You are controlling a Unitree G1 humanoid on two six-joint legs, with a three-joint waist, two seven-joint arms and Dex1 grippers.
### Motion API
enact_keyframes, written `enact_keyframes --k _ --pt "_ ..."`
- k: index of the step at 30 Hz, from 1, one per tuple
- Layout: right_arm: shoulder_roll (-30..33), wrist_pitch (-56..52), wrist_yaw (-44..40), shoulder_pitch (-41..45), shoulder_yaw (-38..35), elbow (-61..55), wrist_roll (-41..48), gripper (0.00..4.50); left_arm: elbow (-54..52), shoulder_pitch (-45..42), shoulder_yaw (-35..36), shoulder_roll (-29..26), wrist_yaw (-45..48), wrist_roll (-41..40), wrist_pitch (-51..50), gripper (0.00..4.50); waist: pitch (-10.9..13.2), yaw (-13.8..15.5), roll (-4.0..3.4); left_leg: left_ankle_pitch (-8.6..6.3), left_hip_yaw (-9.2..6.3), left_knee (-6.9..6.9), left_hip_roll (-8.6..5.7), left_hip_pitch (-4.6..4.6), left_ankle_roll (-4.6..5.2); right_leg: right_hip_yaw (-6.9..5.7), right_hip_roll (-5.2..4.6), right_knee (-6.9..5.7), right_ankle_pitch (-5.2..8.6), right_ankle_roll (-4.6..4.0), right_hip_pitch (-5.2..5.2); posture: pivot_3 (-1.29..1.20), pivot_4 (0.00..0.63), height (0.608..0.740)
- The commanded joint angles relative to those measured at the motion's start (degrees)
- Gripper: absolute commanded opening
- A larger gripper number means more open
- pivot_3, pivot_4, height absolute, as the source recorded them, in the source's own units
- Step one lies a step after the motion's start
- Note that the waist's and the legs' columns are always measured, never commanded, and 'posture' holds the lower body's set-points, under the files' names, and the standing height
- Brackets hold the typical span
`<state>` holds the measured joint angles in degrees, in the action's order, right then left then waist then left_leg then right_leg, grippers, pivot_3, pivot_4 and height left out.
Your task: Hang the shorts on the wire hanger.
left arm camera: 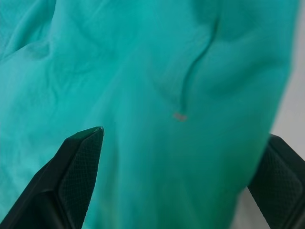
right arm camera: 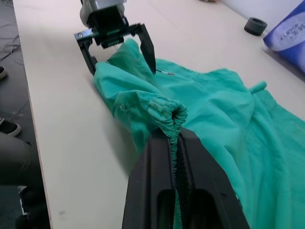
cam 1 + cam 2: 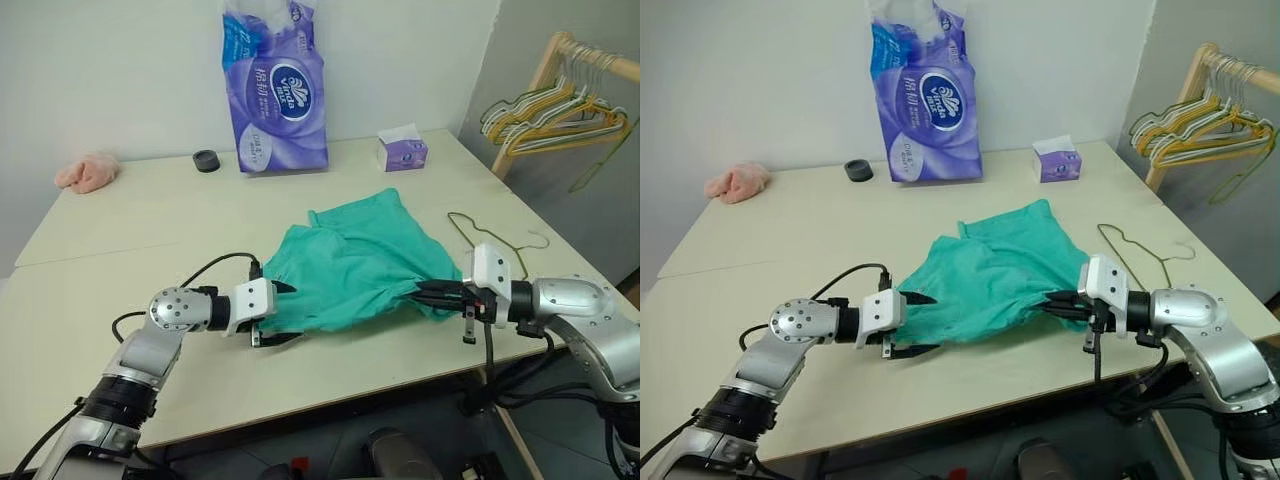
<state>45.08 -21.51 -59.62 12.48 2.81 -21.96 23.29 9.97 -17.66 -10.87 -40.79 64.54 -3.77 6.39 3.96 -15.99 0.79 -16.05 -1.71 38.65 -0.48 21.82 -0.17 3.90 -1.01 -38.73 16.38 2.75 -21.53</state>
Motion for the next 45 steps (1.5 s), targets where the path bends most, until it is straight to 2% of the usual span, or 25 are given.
enact_keyframes --k 1,4,15,17,21,24,26,29,32,36,38,40,43,45 --pt "0.71 2.45 -0.93 -0.01 -2.18 0.25 0.07 0.03 1.34 -0.53 1.47 -1.83 0.36 0.42 2.83 4.50 0.00 -0.13 0.00 0.00 0.00 0.00 0.00 0.00 0.00 0.00 0.00 0.00 0.00 0.01 -0.02 -0.36 0.038 0.740" --pt "0.61 2.70 -1.06 -0.29 -2.15 0.13 0.53 0.00 2.52 0.22 0.53 -2.71 0.82 1.43 5.23 3.88 0.01 -0.19 0.00 0.00 0.00 0.00 0.00 0.01 0.00 0.00 0.00 -0.01 0.00 0.00 -0.02 -0.36 0.038 0.740" --pt "1.41 3.42 -2.60 -0.57 -2.62 1.35 0.72 0.00 6.06 1.22 0.78 -3.68 0.01 4.03 9.29 0.46 0.02 -0.13 0.00 0.00 -0.01 0.00 0.00 0.00 0.00 0.00 -0.01 -0.01 -0.02 -0.03 -0.02 -0.35 0.042 0.740" --pt "2.02 4.16 -3.60 0.07 -1.91 1.88 -0.03 0.00 4.28 1.43 1.10 -3.66 1.32 2.08 6.81 0.02 0.02 -0.11 0.00 0.00 -0.01 0.00 0.00 0.01 0.00 0.00 -0.02 -0.02 -0.02 -0.03 -0.02 -0.35 0.042 0.740" --pt "4.72 4.04 -8.30 1.61 -0.62 2.28 0.27 0.00 -7.44 4.17 2.24 -5.62 7.21 -7.00 -6.80 0.02 0.08 -0.23 -0.01 -0.01 0.01 0.00 0.01 0.02 0.00 0.01 -0.03 -0.03 -0.01 -0.02 -0.03 -0.35 0.046 0.740" --pt "10.10 1.79 -16.60 5.56 0.05 3.93 2.44 0.00 -24.21 7.67 5.41 -12.37 12.18 -21.62 -25.38 0.02 0.40 -0.36 0.00 -0.02 0.02 0.01 0.03 0.06 -0.01 0.02 -0.03 -0.14 0.00 -0.02 -0.12 -0.33 0.042 0.740" --pt "11.57 1.13 -19.84 9.21 1.03 6.59 2.56 0.00 -31.05 8.28 7.90 -15.38 12.46 -29.34 -33.82 0.02 0.48 -0.33 -0.05 -0.02 0.03 0.01 0.03 0.05 -0.01 0.02 -0.03 -0.16 0.01 -0.03 -0.15 -0.32 0.041 0.740" --pt "11.52 5.14 -25.44 16.53 5.33 14.10 -1.88 0.00 -37.72 7.75 11.36 -18.16 11.16 -38.20 -42.96 0.02 0.50 -0.25 -0.12 -0.02 0.04 0.01 0.03 -0.04 0.00 0.00 -0.02 -0.15 0.06 0.05 -0.07 -0.28 0.033 0.740" --pt "7.91 9.86 -28.79 25.86 9.99 25.63 -6.79 0.00 -38.77 5.87 11.75 -17.80 7.64 -39.37 -46.70 0.02 0.50 -0.13 -0.12 -0.02 0.09 0.01 0.03 -0.09 0.00 0.02 -0.01 -0.14 0.09 0.07 -0.03 -0.26 0.026 0.740" --pt "1.11 18.33 -30.38 38.31 15.18 44.43 -13.95 0.00 -31.13 -2.63 10.18 -10.41 -2.17 -35.46 -48.32 0.02 0.51 0.44 -0.12 -0.01 0.08 0.10 -0.02 -0.09 -0.01 0.01 0.01 -0.16 0.00 -0.08 0.03 -0.25 0.022 0.740" --pt "-7.64 27.70 -18.32 52.19 17.92 65.35 -22.38 0.00 -15.16 -15.92 7.84 -1.66 -13.73 -26.47 -45.76 0.02 0.51 0.87 -0.13 -0.01 0.04 0.20 -0.05 -0.14 -0.01 -0.01 0.00 -0.17 -0.03 -0.09 0.14 -0.23 0.013 0.740" --pt "-14.46 36.08 -3.73 63.99 19.75 81.21 -29.84 0.00 2.70 -29.59 6.11 4.51 -23.38 -16.63 -38.49 0.02 0.51 0.89 -0.11 0.11 0.02 0.23 -0.28 -0.21 0.09 -0.16 -0.05 -0.27 -0.21 -0.02 0.12 -0.23 0.009 0.740" --pt "-19.28 44.06 15.30 75.15 21.94 91.29 -38.08 0.00 28.82 -48.83 8.58 8.08 -36.62 -8.64 -24.83 0.02 0.45 0.53 -0.10 0.30 -0.21 0.20 -0.26 0.22 -0.26 -0.11 -0.23 -0.27 -0.27 -0.05 -0.34 -0.22 0.000 0.740" --pt "-21.02 46.66 23.72 79.49 22.38 94.49 -41.42 0.00 40.47 -57.06 9.91 8.21 -40.90 -6.29 -17.42 0.02 0.29 -0.01 -0.09 0.55 -0.27 0.10 -0.28 1.22 -0.74 -0.11 -0.28 -0.28 -0.26 -0.04 -1.43 -0.22 0.000 0.740"
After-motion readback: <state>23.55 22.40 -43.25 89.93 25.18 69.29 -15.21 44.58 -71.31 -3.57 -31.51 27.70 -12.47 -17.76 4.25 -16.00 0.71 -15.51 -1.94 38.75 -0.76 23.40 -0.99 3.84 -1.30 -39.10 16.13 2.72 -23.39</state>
